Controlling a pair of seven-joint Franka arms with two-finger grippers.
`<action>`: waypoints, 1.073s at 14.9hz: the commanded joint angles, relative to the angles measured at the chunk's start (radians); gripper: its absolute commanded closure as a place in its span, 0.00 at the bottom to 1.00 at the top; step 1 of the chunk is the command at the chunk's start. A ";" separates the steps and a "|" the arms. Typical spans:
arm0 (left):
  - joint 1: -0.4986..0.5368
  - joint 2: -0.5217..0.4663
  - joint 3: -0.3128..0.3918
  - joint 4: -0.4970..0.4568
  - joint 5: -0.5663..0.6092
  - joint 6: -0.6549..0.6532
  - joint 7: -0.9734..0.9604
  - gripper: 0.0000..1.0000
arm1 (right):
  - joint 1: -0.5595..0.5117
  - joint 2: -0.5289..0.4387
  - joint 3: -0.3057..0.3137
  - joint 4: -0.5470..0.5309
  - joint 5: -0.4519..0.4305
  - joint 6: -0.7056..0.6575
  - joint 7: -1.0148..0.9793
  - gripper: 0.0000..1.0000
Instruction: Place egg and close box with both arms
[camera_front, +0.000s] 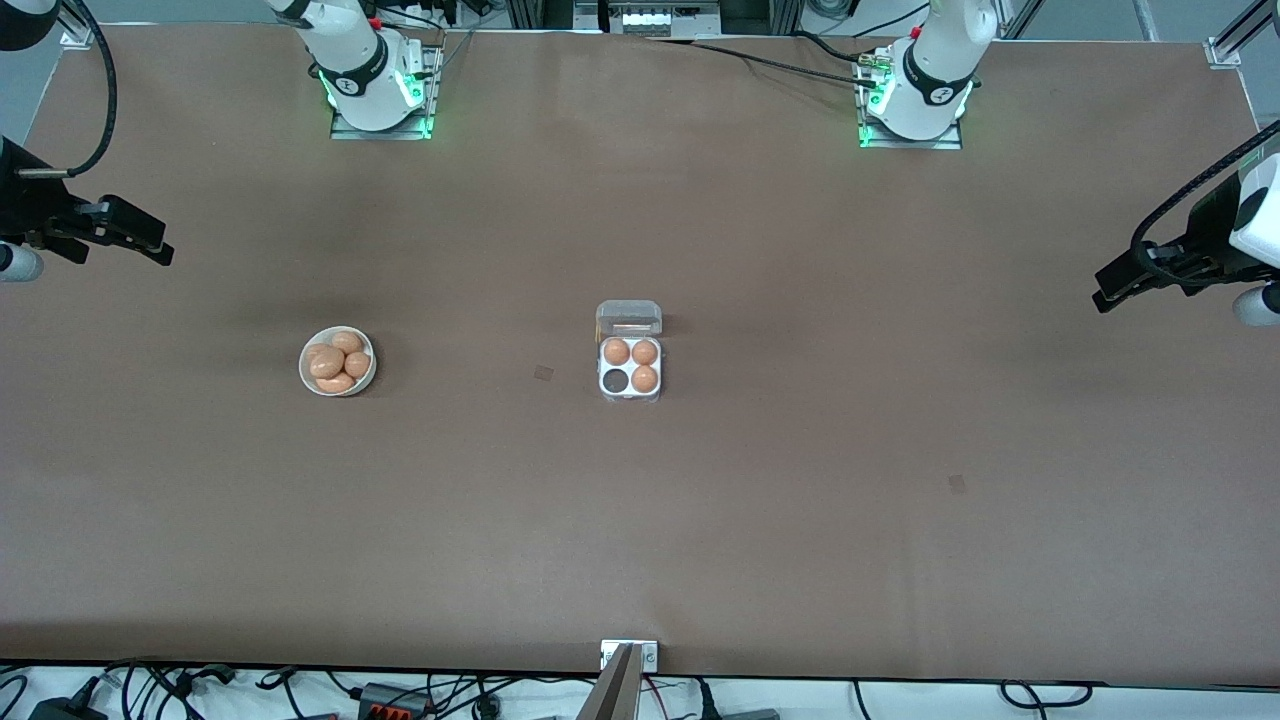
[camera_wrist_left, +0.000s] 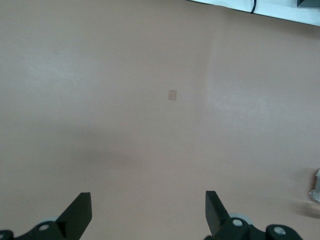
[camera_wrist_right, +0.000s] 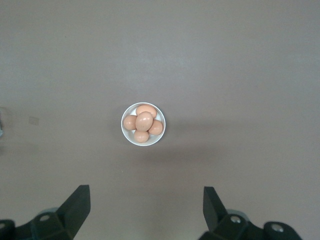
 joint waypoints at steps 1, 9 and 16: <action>0.004 -0.002 -0.003 0.017 -0.010 -0.009 -0.009 0.00 | -0.006 -0.025 0.010 -0.023 0.000 -0.004 -0.009 0.00; 0.004 -0.002 -0.003 0.017 -0.010 -0.007 -0.009 0.00 | -0.009 0.059 0.013 -0.020 0.017 -0.006 -0.001 0.00; 0.004 0.000 -0.003 0.017 -0.010 -0.009 -0.009 0.00 | 0.015 0.211 0.013 -0.023 0.017 0.054 0.030 0.00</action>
